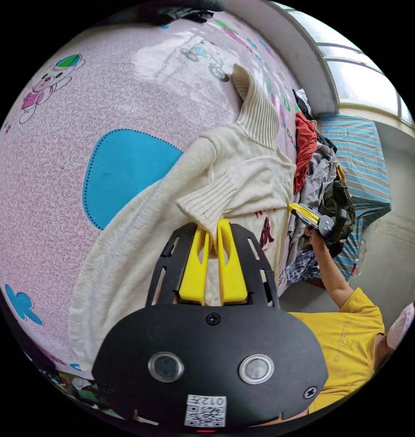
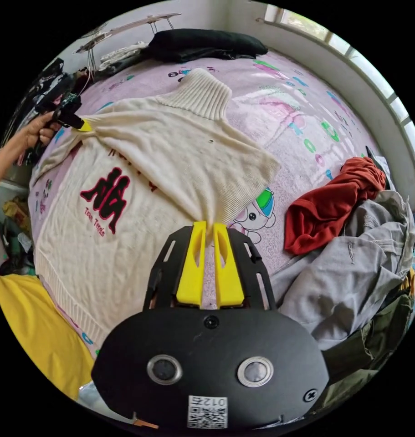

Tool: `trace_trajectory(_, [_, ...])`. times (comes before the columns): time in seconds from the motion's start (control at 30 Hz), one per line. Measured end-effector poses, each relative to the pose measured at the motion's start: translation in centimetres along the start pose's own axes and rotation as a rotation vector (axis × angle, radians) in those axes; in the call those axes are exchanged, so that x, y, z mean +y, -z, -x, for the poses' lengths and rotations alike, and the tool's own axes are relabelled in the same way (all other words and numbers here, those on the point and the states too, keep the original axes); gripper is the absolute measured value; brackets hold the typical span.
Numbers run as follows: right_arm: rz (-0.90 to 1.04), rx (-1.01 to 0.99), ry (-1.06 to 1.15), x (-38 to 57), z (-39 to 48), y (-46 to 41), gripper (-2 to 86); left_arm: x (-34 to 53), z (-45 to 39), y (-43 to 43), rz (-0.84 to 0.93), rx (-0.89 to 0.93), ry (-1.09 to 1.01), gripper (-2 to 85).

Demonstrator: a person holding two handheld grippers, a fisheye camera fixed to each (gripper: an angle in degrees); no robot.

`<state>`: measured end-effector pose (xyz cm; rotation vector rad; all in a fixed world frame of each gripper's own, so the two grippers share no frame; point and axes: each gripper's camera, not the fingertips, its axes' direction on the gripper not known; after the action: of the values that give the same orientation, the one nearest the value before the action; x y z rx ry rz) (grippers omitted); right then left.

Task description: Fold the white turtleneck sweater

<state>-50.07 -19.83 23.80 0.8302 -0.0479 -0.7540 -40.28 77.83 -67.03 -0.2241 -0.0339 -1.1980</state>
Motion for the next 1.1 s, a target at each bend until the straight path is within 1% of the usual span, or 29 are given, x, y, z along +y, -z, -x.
trace_trajectory(0.07, [0.04, -0.019, -0.002, -0.4, -0.3, 0.1, 1.4, 0.5, 2.4, -0.8, -0.022, 0.067, 0.02, 6.2])
trace_trajectory(0.13, [0.093, -0.023, 0.01, -0.7, -0.4, 0.0, 1.2, 0.8, 3.4, -1.6, -0.013, 0.073, -0.012, 6.1])
trace_trajectory(0.27, [0.169, -0.104, -0.017, -1.7, -1.0, 0.1, 1.2, 1.4, 5.7, -2.7, -0.017, 0.076, -0.04, 6.2])
trace_trajectory(0.33, [0.211, -0.092, -0.029, -2.1, -0.8, 0.2, 1.5, 1.7, 6.1, -2.5, -0.035, 0.099, -0.077, 6.2])
trace_trajectory(0.4, [0.163, 0.04, -0.014, -2.2, 0.5, 1.6, 1.7, 1.9, 7.0, -2.5, -0.035, 0.132, -0.079, 6.3])
trace_trajectory(0.43, [0.131, 0.069, -0.005, -2.2, 1.1, 2.2, 1.7, 1.9, 7.7, -2.6, -0.028, 0.165, -0.068, 6.3])
trace_trajectory(0.47, [0.038, 0.085, 0.023, -1.9, 2.4, 3.4, 1.9, 1.9, 8.5, -2.6, -0.027, 0.194, -0.062, 6.3])
trace_trajectory(0.5, [-0.054, 0.046, 0.079, -1.6, 4.1, 4.3, 2.1, 1.9, 8.8, -2.7, -0.027, 0.205, -0.059, 6.3])
trace_trajectory(0.57, [-0.117, 0.033, 0.164, -1.4, 6.7, 4.5, 2.3, 1.7, 10.2, -3.0, -0.016, 0.243, -0.035, 6.2])
trace_trajectory(0.6, [-0.134, 0.07, 0.219, -1.4, 8.4, 4.1, 2.5, 1.6, 10.4, -3.1, -0.013, 0.251, -0.034, 6.2])
trace_trajectory(0.73, [-0.171, 0.107, 0.35, -2.0, 11.9, 2.5, 3.6, 1.3, 11.0, -3.6, 0.015, 0.247, -0.038, 6.3])
trace_trajectory(0.8, [-0.131, 0.085, 0.408, -2.7, 13.1, 1.0, 4.4, 1.1, 11.1, -3.9, 0.032, 0.238, -0.041, 6.3])
trace_trajectory(0.93, [-0.078, 0.136, 0.4, -3.9, 13.1, -0.6, 2.5, 0.8, 11.0, -4.2, 0.049, 0.248, -0.05, 6.2])
trace_trajectory(1.0, [-0.099, 0.094, 0.364, -4.3, 11.8, 0.6, 1.3, 0.7, 10.4, -3.7, 0.034, 0.28, -0.079, 6.1])
trace_trajectory(1.07, [-0.132, 0.045, 0.339, -4.3, 10.6, 2.4, 0.9, 1.0, 9.4, -2.6, -0.029, 0.3, -0.135, 5.6])
trace_trajectory(1.1, [-0.127, 0.002, 0.356, -4.2, 10.1, 3.2, 0.7, 1.1, 9.3, -2.5, -0.034, 0.291, -0.14, 5.5])
